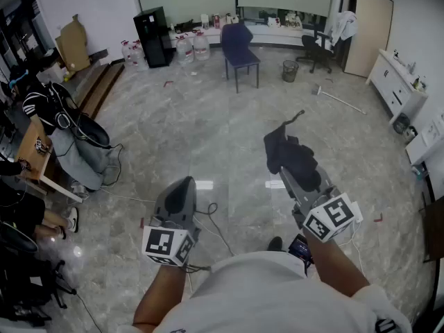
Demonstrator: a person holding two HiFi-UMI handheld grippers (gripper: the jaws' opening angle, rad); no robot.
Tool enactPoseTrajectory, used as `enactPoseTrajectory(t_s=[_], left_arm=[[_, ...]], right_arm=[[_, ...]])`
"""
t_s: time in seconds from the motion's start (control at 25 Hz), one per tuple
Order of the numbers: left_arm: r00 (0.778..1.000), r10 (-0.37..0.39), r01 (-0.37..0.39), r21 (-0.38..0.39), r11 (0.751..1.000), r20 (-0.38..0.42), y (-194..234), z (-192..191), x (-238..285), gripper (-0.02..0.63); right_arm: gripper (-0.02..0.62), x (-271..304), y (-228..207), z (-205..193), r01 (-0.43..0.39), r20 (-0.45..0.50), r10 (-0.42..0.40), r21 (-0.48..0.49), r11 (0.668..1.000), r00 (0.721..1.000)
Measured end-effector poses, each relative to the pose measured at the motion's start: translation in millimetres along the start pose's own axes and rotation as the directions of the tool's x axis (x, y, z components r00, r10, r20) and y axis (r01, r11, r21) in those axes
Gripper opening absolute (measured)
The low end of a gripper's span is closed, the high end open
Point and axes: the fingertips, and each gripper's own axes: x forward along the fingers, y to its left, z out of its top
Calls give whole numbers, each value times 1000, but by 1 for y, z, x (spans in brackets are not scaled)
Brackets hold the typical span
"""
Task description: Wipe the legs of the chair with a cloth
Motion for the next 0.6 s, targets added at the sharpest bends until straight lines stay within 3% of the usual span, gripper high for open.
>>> enactPoseTrajectory(t_s=[0.6], left_arm=[[1000, -14, 14, -3, 1000, -12, 2, -4, 3, 6]], right_arm=[[115, -3, -5, -5, 36, 4, -36, 31, 999, 999]])
